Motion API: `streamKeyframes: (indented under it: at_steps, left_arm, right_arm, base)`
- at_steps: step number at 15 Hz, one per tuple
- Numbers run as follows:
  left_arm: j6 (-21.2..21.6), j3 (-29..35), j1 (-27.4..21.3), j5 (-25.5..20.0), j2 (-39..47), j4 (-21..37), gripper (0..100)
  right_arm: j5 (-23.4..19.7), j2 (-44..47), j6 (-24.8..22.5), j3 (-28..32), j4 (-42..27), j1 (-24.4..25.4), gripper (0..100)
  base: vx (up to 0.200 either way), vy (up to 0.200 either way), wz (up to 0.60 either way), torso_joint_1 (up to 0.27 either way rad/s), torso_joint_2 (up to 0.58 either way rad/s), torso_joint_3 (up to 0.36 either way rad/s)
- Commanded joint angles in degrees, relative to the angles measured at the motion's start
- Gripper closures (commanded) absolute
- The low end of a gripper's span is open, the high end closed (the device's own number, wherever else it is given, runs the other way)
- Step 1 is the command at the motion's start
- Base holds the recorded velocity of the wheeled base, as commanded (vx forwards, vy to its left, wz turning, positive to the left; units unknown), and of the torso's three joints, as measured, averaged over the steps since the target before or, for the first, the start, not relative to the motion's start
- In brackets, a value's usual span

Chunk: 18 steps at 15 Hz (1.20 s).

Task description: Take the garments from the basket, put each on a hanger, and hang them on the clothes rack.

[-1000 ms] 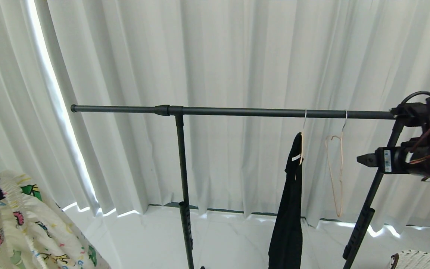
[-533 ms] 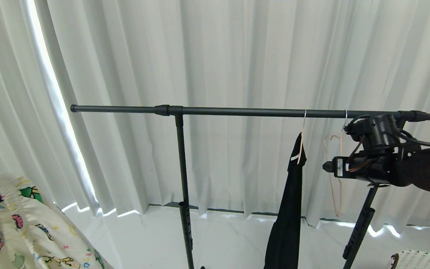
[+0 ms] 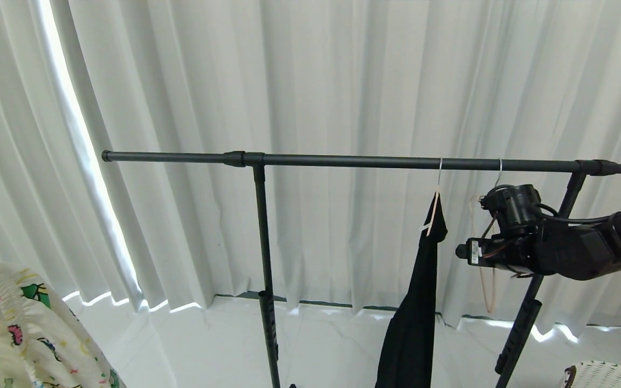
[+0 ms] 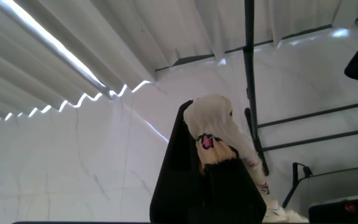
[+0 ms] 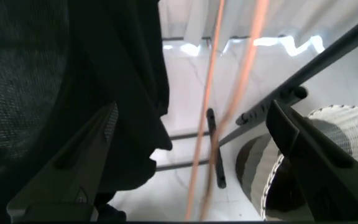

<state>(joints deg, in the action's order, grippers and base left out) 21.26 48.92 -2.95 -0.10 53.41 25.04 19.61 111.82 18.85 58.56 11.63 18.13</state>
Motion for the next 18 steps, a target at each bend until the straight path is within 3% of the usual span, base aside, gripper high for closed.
streamKeyframes:
  at_steps: [1,6,7,18]
  left_arm:
    - [0.0,-0.1,0.0,0.0,-0.1,0.0,100]
    - [0.0,-0.6,0.0,0.3,-0.1,0.0,100]
    - [0.0,-0.6,0.0,0.3,-0.1,0.0,100]
    - [0.0,-0.7,0.0,0.3,-0.1,0.0,100]
  right_arm:
    - [-0.1,1.2,0.5,0.8,0.1,-1.2,0]
    - [-0.1,2.6,2.9,2.5,0.1,-1.4,0]
    - [0.0,2.7,2.9,2.5,0.1,-1.4,100]
    - [0.1,-0.5,1.4,1.9,0.1,-1.4,100]
  base:
    - [0.0,0.0,0.0,0.0,0.0,0.0]
    - [0.0,0.0,0.0,0.0,0.0,0.0]
    - [0.0,0.0,0.0,0.0,0.0,0.0]
    - [0.0,0.0,0.0,0.0,0.0,0.0]
